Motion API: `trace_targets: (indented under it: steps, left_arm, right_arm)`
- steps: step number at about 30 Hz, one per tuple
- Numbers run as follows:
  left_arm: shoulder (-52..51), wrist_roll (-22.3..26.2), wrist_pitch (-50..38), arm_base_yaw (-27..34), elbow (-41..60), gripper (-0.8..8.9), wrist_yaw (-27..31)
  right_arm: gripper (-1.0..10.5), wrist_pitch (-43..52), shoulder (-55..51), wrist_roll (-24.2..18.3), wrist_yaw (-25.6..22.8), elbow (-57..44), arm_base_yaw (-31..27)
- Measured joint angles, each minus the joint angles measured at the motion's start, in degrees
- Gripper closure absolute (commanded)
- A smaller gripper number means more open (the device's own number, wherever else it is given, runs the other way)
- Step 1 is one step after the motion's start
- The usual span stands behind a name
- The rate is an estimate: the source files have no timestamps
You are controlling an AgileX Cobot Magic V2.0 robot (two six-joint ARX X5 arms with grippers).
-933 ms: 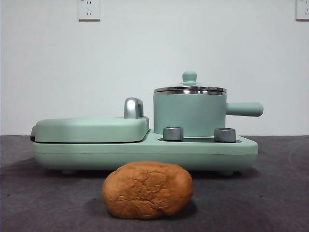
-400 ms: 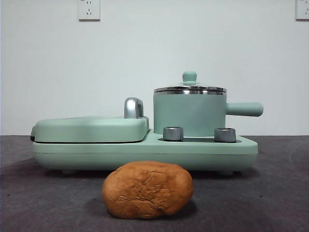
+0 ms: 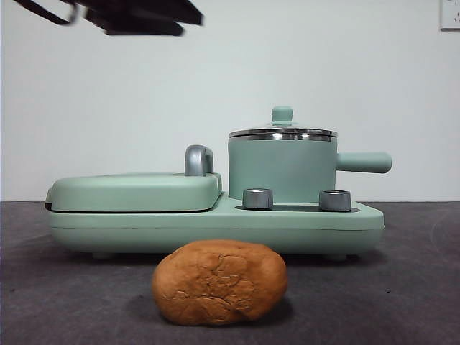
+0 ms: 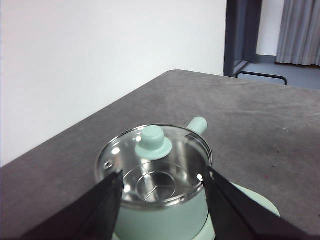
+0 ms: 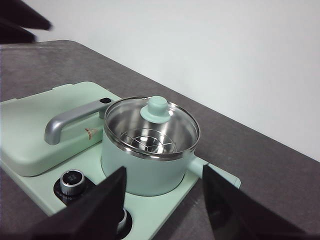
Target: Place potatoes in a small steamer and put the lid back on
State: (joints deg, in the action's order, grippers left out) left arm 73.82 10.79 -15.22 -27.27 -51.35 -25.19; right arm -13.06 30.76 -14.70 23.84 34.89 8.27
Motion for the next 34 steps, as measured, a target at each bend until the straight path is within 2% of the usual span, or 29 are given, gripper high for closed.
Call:
trace_targets:
  steps: [18,21,34]
  left_arm:
    - [29.7,-0.1,0.9,-4.7,-25.5,5.55,1.7]
    - [32.6,-0.1,1.6,-5.1,-28.3,5.24,1.7]
    - [38.0,-0.1,1.5,-5.5,-31.0,5.25,2.6]
  right_arm:
    - [7.1,-1.8,0.0,0.0,0.0,0.0,0.0]
    - [7.1,-2.4,0.0,0.0,0.0,0.0,0.0]
    - [7.1,-4.4,0.0,0.0,0.0,0.0,0.0]
